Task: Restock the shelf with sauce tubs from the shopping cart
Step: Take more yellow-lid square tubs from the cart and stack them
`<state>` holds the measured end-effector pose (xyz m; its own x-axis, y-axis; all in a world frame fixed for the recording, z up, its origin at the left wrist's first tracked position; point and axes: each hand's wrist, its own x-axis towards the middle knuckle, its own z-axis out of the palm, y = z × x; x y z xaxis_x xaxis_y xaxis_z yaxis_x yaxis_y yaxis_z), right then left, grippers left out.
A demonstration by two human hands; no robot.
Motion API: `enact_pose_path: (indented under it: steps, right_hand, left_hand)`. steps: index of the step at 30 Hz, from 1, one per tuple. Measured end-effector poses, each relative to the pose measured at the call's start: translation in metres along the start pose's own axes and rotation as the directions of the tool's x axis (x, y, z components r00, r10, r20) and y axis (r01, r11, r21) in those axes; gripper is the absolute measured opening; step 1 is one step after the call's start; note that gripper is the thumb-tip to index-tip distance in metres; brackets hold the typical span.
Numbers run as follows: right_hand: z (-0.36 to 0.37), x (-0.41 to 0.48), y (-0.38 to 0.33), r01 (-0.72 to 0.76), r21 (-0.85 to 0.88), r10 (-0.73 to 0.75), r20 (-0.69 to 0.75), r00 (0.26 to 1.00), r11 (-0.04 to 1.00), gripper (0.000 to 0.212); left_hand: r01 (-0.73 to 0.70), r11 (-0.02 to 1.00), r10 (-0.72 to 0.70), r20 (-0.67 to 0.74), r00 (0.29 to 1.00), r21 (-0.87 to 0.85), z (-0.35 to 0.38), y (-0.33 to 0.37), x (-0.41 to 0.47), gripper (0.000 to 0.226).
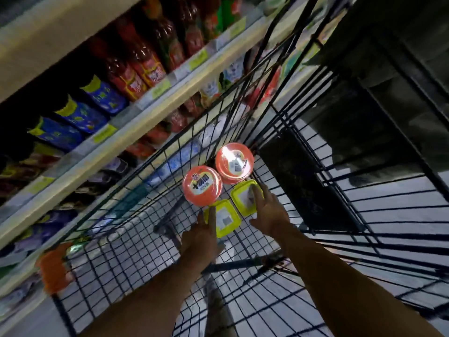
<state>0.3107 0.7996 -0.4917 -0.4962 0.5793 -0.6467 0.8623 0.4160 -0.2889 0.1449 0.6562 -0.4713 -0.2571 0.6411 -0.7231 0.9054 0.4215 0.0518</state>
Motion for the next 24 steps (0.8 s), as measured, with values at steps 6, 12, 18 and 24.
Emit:
enact_pose_path:
  steps: [6, 12, 18, 24]
  right_hand:
    - [0.001, 0.020, -0.007, 0.059, -0.037, -0.060, -0.022, 0.998, 0.998, 0.113]
    - [0.009, 0.037, -0.003, 0.090, -0.265, -0.089, 0.013, 0.996, 0.960, 0.094]
    - [0.016, 0.042, 0.007, 0.112, -0.307, -0.122, -0.014, 0.992, 0.945, 0.086]
    - [0.010, 0.018, -0.024, 0.023, -0.307, -0.021, 0.011, 1.000, 0.952, 0.091]
  left_hand:
    - [0.041, 0.994, -0.040, 0.014, 0.999, -0.098, 0.004, 0.002, 0.021, 0.117]
    - [0.015, 0.987, -0.025, -0.065, 0.998, -0.163, 0.018, 0.001, 0.036, 0.119]
    - [-0.060, 0.985, 0.038, -0.138, 0.990, -0.160, 0.027, -0.012, 0.041, 0.119]
    - [-0.113, 0.971, 0.097, -0.088, 0.991, -0.209, 0.027, -0.042, 0.022, 0.119]
